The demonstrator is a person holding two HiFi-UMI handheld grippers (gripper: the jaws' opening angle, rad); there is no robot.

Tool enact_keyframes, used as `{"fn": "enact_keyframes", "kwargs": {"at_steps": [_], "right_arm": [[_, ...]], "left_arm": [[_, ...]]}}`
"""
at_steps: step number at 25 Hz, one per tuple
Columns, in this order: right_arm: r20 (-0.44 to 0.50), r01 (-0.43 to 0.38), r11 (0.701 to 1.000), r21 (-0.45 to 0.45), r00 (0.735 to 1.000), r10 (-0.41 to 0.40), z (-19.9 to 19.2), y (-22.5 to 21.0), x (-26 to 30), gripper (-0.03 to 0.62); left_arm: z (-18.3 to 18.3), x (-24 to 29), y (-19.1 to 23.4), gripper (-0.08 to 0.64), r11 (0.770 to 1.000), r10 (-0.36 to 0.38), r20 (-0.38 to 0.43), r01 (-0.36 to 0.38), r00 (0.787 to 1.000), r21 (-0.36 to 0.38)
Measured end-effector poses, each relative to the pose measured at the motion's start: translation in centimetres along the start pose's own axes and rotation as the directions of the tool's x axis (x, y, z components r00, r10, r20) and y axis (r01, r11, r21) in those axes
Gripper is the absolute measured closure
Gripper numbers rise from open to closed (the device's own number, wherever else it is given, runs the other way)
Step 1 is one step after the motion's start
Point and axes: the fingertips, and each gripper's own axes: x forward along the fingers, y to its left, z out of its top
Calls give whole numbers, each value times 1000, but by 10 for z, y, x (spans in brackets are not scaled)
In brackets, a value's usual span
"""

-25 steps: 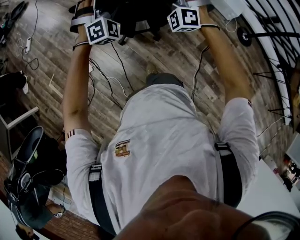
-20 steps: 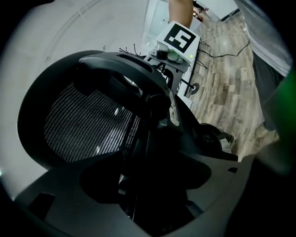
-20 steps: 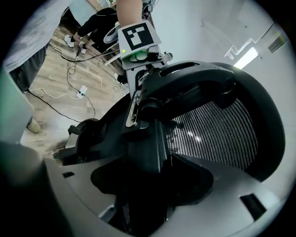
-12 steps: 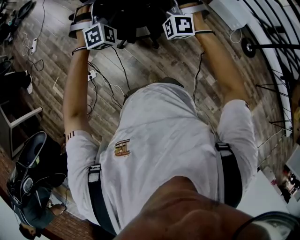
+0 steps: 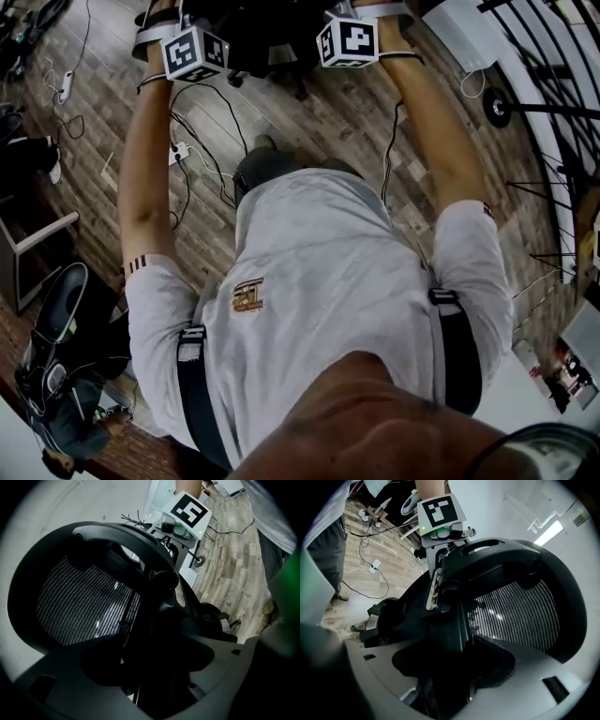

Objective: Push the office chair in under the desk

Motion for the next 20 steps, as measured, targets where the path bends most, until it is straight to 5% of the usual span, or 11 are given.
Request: {"fn": "enact_keyframes", "kwargs": {"at_steps": [9, 20], "right_arm": [[-20, 5, 1000, 5, 1000, -5, -27, -23, 62, 331], [-105, 32, 999, 27, 994, -29, -17, -61, 185, 331]], "left_arm": [[-19, 65, 32, 218, 1000, -1, 50, 1, 999, 6], [-106, 154, 96, 218, 999, -30, 112, 25, 993, 44]]}}
